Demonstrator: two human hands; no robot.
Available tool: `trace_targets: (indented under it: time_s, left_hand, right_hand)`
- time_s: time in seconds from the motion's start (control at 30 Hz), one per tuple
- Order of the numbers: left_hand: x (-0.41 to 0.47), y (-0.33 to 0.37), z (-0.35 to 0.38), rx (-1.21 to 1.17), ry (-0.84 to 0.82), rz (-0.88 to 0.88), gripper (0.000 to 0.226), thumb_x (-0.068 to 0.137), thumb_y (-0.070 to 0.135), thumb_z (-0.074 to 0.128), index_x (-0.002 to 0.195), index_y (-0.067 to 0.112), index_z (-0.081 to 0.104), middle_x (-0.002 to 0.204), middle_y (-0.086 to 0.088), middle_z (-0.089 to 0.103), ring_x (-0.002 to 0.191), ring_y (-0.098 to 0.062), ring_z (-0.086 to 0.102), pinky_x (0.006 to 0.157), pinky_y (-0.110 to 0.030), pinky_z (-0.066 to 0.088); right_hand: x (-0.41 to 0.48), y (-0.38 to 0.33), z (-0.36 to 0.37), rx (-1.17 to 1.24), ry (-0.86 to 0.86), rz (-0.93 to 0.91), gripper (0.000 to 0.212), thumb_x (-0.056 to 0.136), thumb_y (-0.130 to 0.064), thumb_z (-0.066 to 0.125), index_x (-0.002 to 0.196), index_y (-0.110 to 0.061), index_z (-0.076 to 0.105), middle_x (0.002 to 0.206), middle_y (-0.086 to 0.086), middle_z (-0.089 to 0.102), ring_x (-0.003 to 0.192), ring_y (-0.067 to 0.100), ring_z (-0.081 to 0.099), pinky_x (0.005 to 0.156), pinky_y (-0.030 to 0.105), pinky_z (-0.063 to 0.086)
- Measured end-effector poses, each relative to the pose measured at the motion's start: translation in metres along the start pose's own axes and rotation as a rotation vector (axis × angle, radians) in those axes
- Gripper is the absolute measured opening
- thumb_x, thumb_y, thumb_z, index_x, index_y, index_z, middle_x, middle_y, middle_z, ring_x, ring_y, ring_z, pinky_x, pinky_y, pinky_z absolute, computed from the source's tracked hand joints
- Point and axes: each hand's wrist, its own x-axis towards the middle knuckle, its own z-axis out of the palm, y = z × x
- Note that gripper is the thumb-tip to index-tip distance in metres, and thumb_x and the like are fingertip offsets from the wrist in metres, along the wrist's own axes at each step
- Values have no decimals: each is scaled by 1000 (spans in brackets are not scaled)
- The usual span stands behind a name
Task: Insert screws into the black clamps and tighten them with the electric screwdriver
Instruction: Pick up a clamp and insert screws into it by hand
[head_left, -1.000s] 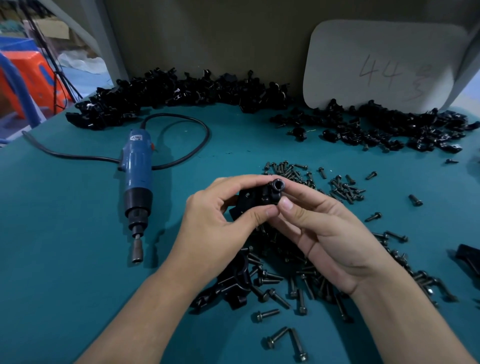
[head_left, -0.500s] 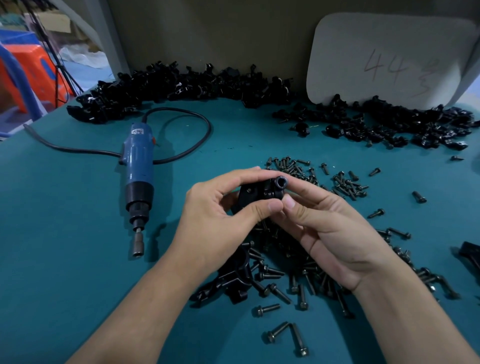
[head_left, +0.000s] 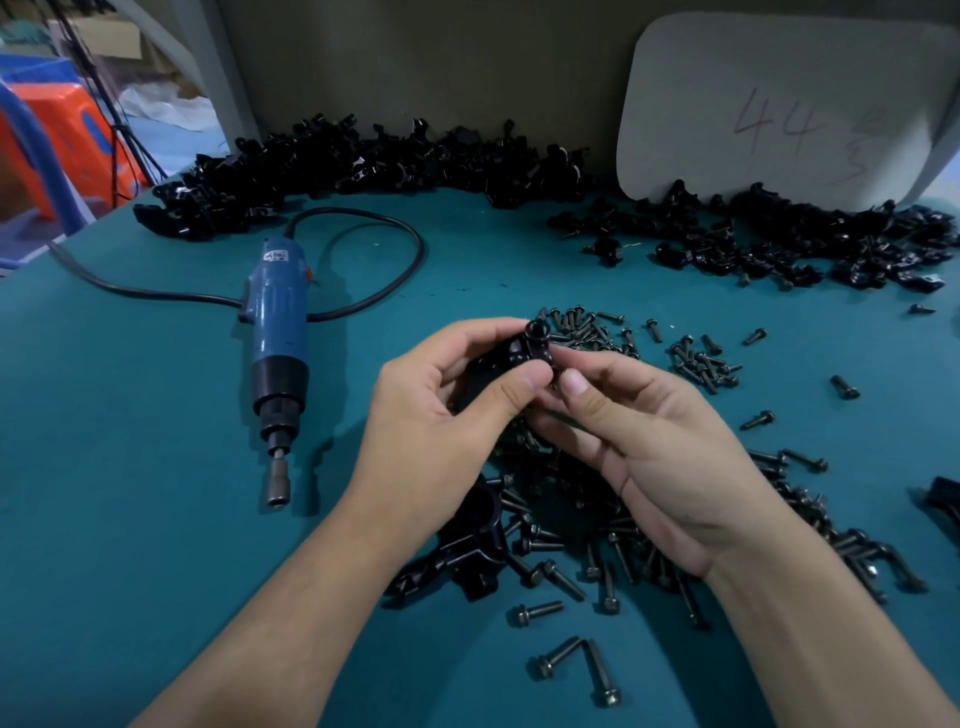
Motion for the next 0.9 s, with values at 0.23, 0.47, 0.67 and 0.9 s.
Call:
trace_targets:
  time_s: [0.23,0.47,0.67,0.9]
  left_hand:
    - [-1,-5,11,-338,-25,-213,32,91,24,66,122,21,72,120,0,76,119,-13,69,103,-31,52]
    - [1,-3,6,-153,-15,-124,31,85,30,74,114,20,72,112,4,78,109,-8,71,92,-20,54]
    - [5,-9,1,-79,-4,-140,22,87,29,72,108,25,73,111,1,78,112,-19,72,104,-41,54]
    - [9,-18,-5,-25,22,-192,32,86,36,72,115,21,71,113,0,77,114,-20,71,107,-45,52]
  right_hand:
    - [1,9,9,-413,167,-232,12,90,-12,74,96,-23,76,94,-1,79,84,18,75,78,24,60]
    - [-1,12,11,-576,179,-331,11,91,-18,75,92,-29,78,86,-5,77,82,16,74,80,35,62]
    - [-3,2,4,-924,163,-315,24,94,-29,68,117,-36,74,105,-19,67,97,-1,62,88,32,56]
    - [-26,-47,-30,-1516,-11,144,72,66,-79,60,133,-59,50,135,-24,45,128,3,43,105,36,44]
